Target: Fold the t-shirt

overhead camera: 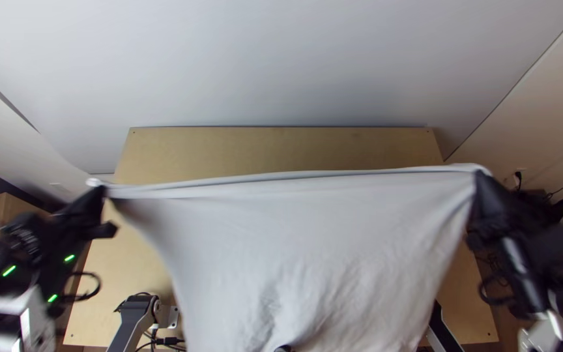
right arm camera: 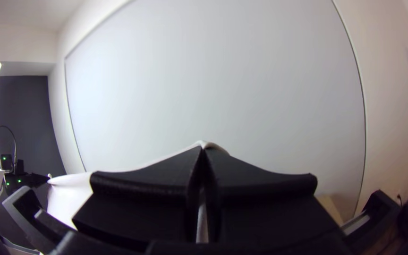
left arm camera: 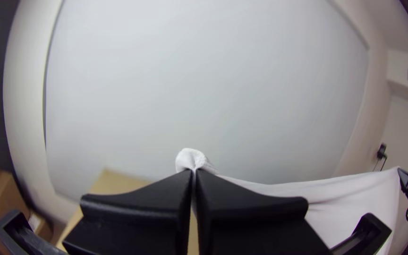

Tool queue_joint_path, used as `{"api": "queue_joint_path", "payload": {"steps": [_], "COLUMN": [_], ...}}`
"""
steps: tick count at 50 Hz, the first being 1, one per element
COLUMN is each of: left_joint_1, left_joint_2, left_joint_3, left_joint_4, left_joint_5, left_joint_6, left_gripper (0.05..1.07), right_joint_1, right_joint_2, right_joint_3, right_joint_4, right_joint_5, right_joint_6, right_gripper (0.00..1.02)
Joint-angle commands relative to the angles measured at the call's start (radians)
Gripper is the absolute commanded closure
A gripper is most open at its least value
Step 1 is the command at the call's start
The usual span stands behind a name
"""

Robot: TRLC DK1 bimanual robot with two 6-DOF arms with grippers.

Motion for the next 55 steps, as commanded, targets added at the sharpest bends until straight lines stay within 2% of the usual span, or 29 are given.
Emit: {"api": "queue_joint_path", "payload": {"steps": [1, 4, 9, 15, 21, 29, 38, 55], "left_joint_1": [-0.012, -0.012, 0.028, 0.091, 0.104, 0.123, 0.152, 0.18], "left_joint_2": [0.025, 0.045, 0.139, 0.297, 0.462, 0.662, 0.893, 1.183], "left_joint_3": [-0.199, -0.285, -0.402, -0.464, -0.461, -0.415, -0.28, -0.044], "left_joint_4": [0.007, 0.045, 0.133, 0.259, 0.371, 0.499, 0.547, 0.547], "left_joint_5": [-0.001, 0.034, 0.091, 0.15, 0.154, 0.155, 0.155, 0.155], "left_joint_6": [0.008, 0.017, 0.032, 0.035, 0.032, 0.034, 0.006, 0.001], "left_gripper": [1.05, 1.05, 1.05, 1.05, 1.05, 1.05, 1.05, 1.05], "right_joint_1": [0.023, 0.031, 0.051, 0.084, 0.111, 0.12, 0.095, 0.037], "right_joint_2": [0.018, 0.038, 0.087, 0.139, 0.246, 0.42, 0.625, 1.018], "right_joint_3": [-0.18, -0.261, -0.364, -0.47, -0.504, -0.522, -0.485, -0.235], "right_joint_4": [0.067, 0.089, 0.113, 0.207, 0.282, 0.408, 0.524, 0.554], "right_joint_5": [0.045, 0.043, 0.043, 0.038, 0.038, 0.038, 0.017, -0.006], "right_joint_6": [0.061, 0.128, 0.202, 0.219, 0.242, 0.237, 0.214, 0.162], "right_gripper": [1.0, 1.0, 1.0, 1.0, 1.0, 1.0, 1.0, 1.0]}}
